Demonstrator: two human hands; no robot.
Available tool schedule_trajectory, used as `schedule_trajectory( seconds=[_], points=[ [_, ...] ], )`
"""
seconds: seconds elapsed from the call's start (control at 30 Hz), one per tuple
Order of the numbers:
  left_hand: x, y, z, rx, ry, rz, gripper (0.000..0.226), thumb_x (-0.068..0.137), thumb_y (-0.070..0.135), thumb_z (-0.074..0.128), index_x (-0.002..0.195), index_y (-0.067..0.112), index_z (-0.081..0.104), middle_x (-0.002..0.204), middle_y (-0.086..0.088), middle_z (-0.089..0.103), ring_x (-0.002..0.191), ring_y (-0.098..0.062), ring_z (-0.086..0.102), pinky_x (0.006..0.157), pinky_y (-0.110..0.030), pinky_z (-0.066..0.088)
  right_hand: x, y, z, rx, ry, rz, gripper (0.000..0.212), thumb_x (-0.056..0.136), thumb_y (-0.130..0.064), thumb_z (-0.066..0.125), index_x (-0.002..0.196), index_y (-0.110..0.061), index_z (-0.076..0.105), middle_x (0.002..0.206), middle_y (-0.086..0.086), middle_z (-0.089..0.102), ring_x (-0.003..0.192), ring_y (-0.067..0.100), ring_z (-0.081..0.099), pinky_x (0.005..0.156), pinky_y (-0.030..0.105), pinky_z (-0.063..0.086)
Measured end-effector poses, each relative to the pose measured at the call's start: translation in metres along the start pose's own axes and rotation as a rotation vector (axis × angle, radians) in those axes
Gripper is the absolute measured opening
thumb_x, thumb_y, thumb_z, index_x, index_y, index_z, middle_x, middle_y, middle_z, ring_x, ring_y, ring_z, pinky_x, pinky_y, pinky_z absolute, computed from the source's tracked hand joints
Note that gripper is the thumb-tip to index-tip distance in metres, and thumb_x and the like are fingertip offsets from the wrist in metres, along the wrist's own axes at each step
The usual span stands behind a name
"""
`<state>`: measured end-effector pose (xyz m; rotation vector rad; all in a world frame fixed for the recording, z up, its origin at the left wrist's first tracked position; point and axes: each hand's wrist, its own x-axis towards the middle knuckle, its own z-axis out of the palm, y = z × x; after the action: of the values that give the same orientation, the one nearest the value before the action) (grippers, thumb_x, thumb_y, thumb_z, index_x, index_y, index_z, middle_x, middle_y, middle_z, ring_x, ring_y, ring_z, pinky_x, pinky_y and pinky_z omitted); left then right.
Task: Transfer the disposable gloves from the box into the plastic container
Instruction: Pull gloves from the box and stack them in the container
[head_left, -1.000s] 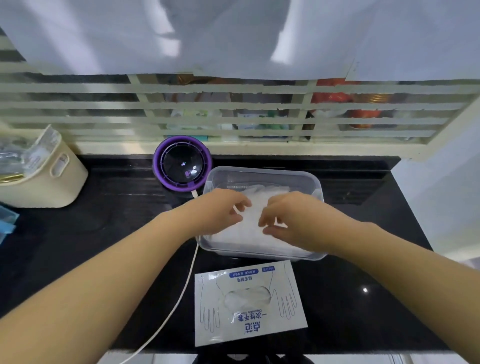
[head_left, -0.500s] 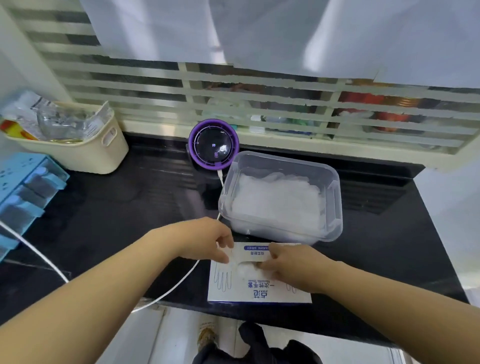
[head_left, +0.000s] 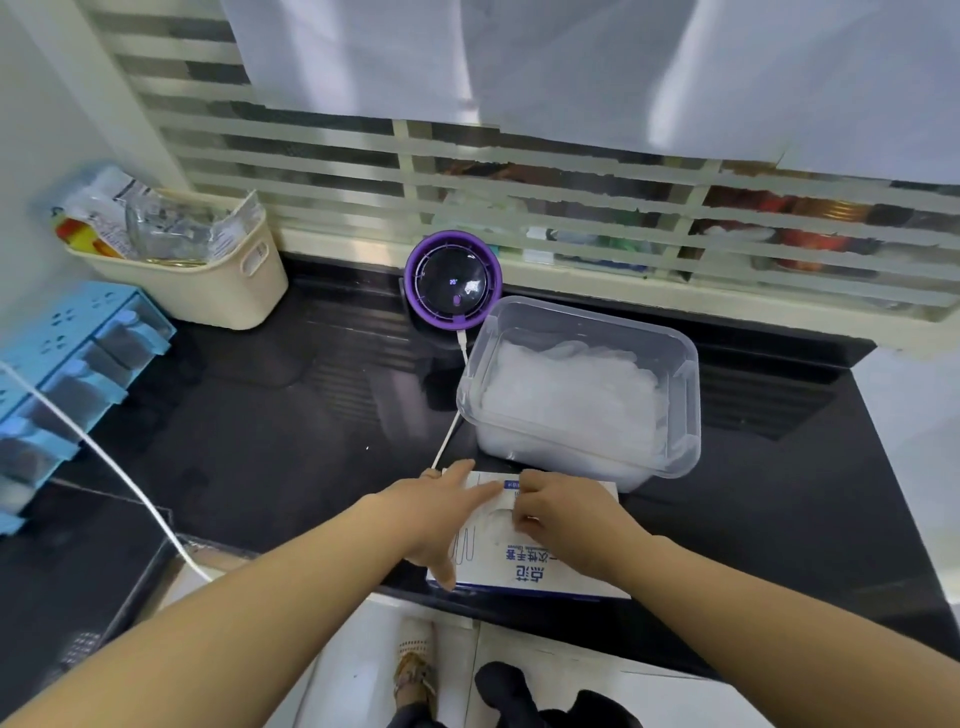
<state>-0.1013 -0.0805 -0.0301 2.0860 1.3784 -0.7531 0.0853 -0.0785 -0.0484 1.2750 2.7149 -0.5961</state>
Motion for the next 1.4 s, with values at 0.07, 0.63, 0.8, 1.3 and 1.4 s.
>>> schedule_trajectory(
  seconds=[0.07,0.63,0.8,1.3,1.4],
  points=[
    [0.000,0.002,0.000,0.006,0.007,0.004,0.114,0.072,0.032,0.083,0.152,0.036,0.002,0.160,0.001,-0.003,0.142,-0.032,0.020,0.107,-0.046,0.038,0.001,-0.013,-0.008,0.079,0.077,-0.007,0.023,0.098,-0.025,0.044,0.100,-0.016,0.065,0.102,-0.003,0.054,0.085,0.015,0.050,0.067,0.028,0.036],
    [0.000,-0.001,0.001,-0.003,0.047,0.009,0.121,0.070,0.035,0.083,0.152,0.037,-0.006,0.161,0.003,-0.004,0.144,-0.029,0.020,0.109,-0.045,0.037,0.003,0.005,0.008,-0.124,-0.050,0.046,0.025,0.097,-0.029,0.044,0.104,-0.019,0.065,0.110,-0.002,0.054,0.093,0.022,0.057,0.072,0.032,0.043],
    [0.002,0.000,0.002,0.005,0.045,0.004,0.117,0.070,0.035,0.084,0.152,0.036,0.000,0.160,0.002,0.001,0.142,-0.030,0.024,0.108,-0.044,0.039,0.010,-0.011,0.000,0.033,0.100,-0.031,0.019,0.097,-0.024,0.045,0.098,-0.018,0.063,0.101,-0.003,0.055,0.085,0.020,0.055,0.072,0.036,0.046],
    [0.011,0.007,0.001,0.135,0.049,0.044,0.120,0.069,0.045,0.082,0.152,0.034,-0.004,0.156,-0.004,0.012,0.135,-0.030,0.033,0.104,-0.048,0.041,-0.022,0.008,-0.020,0.356,0.219,0.129,0.007,0.094,-0.026,0.056,0.090,-0.023,0.061,0.092,-0.011,0.051,0.080,0.004,0.050,0.076,0.023,0.045],
    [0.011,0.007,0.002,0.123,0.045,0.044,0.120,0.068,0.044,0.082,0.151,0.035,-0.004,0.156,-0.003,0.011,0.135,-0.030,0.034,0.103,-0.048,0.042,-0.023,0.006,-0.020,0.298,0.144,0.146,0.024,0.089,-0.040,0.060,0.110,-0.029,0.059,0.104,-0.018,0.050,0.088,0.000,0.048,0.082,0.022,0.044]
  ],
)
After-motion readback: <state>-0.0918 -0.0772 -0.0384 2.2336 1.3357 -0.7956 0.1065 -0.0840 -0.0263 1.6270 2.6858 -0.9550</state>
